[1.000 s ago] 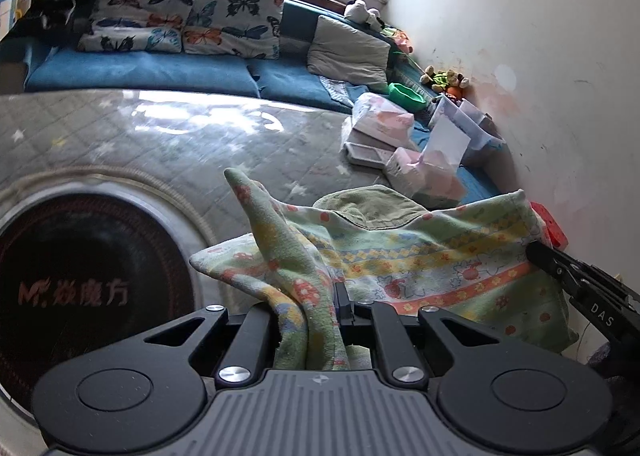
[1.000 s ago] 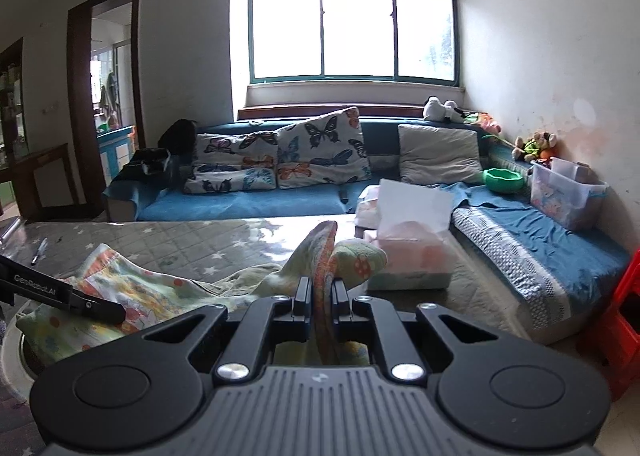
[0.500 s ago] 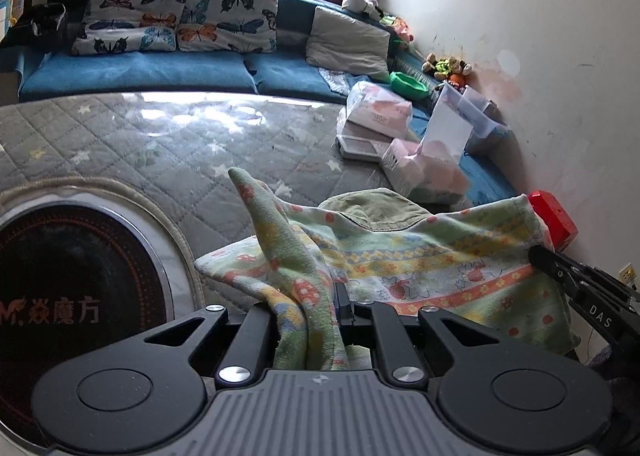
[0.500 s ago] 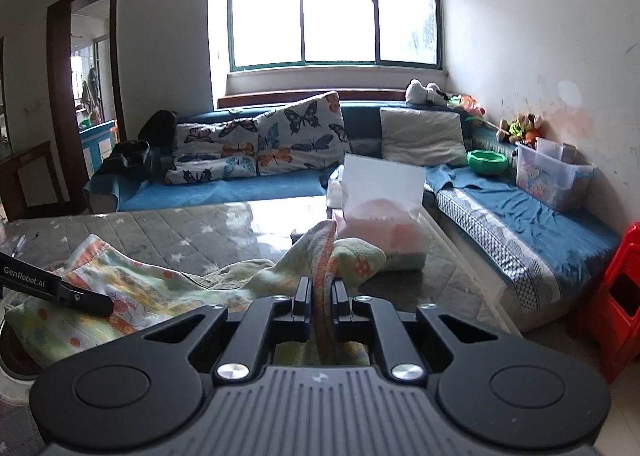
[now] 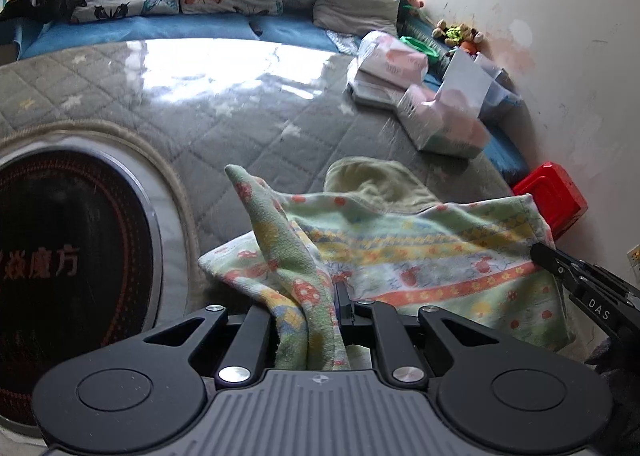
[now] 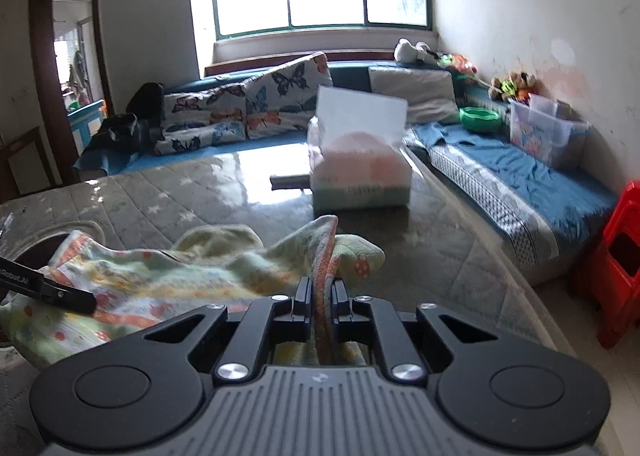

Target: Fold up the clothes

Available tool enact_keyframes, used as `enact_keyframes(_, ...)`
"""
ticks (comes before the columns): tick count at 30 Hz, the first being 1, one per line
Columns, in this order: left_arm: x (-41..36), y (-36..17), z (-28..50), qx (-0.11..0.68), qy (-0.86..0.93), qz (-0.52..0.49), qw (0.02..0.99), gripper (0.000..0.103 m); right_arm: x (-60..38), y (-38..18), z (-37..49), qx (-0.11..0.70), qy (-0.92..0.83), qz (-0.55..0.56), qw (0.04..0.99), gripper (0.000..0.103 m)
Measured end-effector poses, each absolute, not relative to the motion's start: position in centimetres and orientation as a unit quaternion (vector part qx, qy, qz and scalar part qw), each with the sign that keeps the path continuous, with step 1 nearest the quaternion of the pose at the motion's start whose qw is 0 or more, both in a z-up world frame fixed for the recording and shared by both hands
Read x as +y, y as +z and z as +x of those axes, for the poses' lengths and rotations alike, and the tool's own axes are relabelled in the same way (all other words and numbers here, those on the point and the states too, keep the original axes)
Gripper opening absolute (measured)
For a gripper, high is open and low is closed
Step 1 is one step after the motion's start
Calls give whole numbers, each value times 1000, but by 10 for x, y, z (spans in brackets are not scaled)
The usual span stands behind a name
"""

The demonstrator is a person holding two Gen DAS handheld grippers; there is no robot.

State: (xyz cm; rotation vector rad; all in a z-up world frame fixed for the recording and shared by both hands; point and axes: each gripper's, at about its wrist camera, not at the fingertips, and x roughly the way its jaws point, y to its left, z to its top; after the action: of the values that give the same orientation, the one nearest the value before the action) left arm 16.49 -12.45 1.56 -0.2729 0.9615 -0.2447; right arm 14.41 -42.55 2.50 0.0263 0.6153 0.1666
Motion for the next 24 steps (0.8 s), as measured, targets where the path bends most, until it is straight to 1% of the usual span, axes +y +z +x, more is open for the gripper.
enact_keyframes(7,-124,4,163,470,-119,-129,865,12,-432,11,150,321,72,15,944,9)
enact_keyframes(10,-123,0,163,473,-121,-128,863,14,-434,7,152,328,68,14,942,10)
enact_keyframes(11,-122,0,163,474,-121,-128,863,15,-435,6,154,331,64,10,941,12)
enact_keyframes(12,-122,-1,164,474,-121,-127,863,16,-436,4,154,333,62,8,941,17)
enact_keyframes(15,-121,-1,164,474,-119,-124,863,22,-438,1,156,341,58,1,938,20)
enact_keyframes(16,-121,0,164,474,-117,-122,864,26,-439,1,156,340,58,-1,938,21)
enact_keyframes(17,-120,1,164,473,-115,-119,866,32,-438,2,155,338,58,-2,939,25)
enact_keyframes(18,-118,2,164,471,-111,-117,868,35,-438,4,155,336,58,-2,940,30)
enact_keyframes(19,-117,2,164,469,-106,-115,869,40,-438,5,155,334,59,-3,941,30)
enact_keyframes(24,-105,3,167,464,-81,-115,875,43,-431,10,158,328,72,3,942,31)
